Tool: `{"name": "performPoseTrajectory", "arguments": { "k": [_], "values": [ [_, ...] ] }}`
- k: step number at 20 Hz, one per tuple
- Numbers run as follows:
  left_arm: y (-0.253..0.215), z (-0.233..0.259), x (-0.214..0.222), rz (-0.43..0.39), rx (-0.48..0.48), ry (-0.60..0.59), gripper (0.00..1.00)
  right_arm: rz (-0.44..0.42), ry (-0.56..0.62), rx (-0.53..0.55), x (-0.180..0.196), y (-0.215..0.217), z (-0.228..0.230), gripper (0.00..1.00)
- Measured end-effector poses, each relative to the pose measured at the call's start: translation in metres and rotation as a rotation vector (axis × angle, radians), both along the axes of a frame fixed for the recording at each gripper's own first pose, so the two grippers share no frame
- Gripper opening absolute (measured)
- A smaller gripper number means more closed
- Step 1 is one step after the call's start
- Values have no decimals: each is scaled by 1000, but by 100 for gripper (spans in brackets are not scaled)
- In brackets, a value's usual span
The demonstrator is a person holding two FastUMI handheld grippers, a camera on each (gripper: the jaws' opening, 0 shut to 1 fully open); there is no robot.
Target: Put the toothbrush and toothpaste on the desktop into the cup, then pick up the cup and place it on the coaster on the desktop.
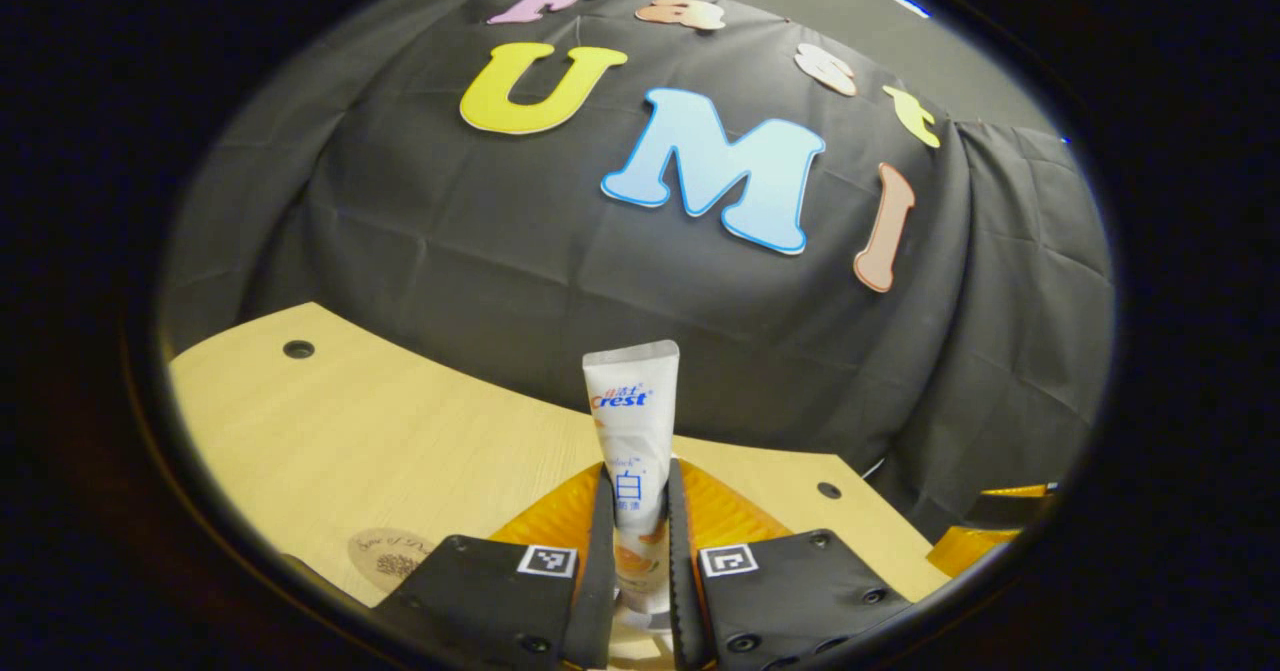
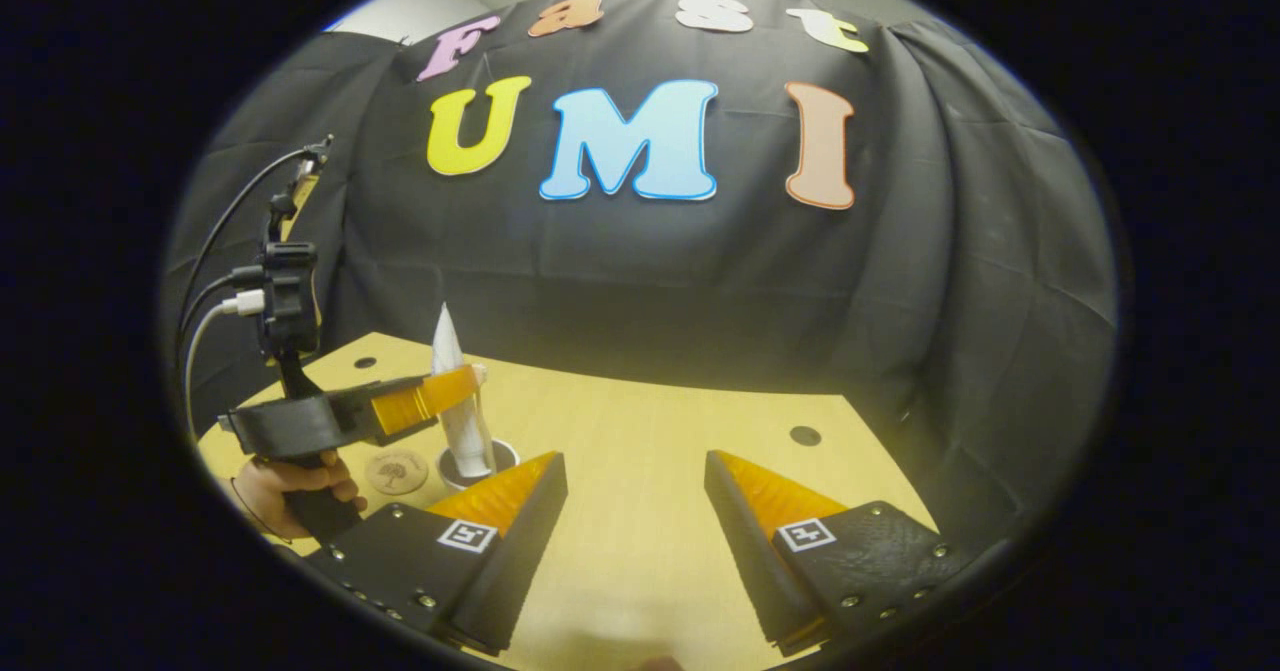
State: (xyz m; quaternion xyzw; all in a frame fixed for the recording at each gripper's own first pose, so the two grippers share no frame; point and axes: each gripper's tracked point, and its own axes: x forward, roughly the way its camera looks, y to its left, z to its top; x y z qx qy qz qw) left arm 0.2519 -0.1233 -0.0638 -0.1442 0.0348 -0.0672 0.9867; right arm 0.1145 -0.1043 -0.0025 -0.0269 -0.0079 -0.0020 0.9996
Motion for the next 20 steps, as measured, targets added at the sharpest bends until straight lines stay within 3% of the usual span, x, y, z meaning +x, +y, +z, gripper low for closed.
{"name": "performPoseTrajectory", "arguments": {
  "k": [3,4,5,6,9,13,14,15,20],
  "values": [
    [-7,-6,-4,-30,20,22,39,5,-3,4,-2,4,2,87],
    [-10,-6,-6,-41,27,25,34,6,-3,4,-2,5,2,87],
    [-9,-5,-8,-38,44,24,57,8,-2,3,-4,7,2,87],
    [-10,-2,-11,-46,54,17,71,9,-1,2,-4,9,2,87],
    [-6,11,-17,-49,63,-11,95,15,2,-5,-7,16,2,87],
    [6,21,-29,-44,71,-27,99,26,8,-8,-8,30,2,87],
    [11,24,-32,-42,72,-29,92,29,11,-8,-8,34,2,86],
    [16,27,-36,-37,75,-33,95,32,14,-7,-8,38,2,86],
    [44,45,-55,-12,122,-60,92,49,55,-20,-4,65,0,87]
  ]
}}
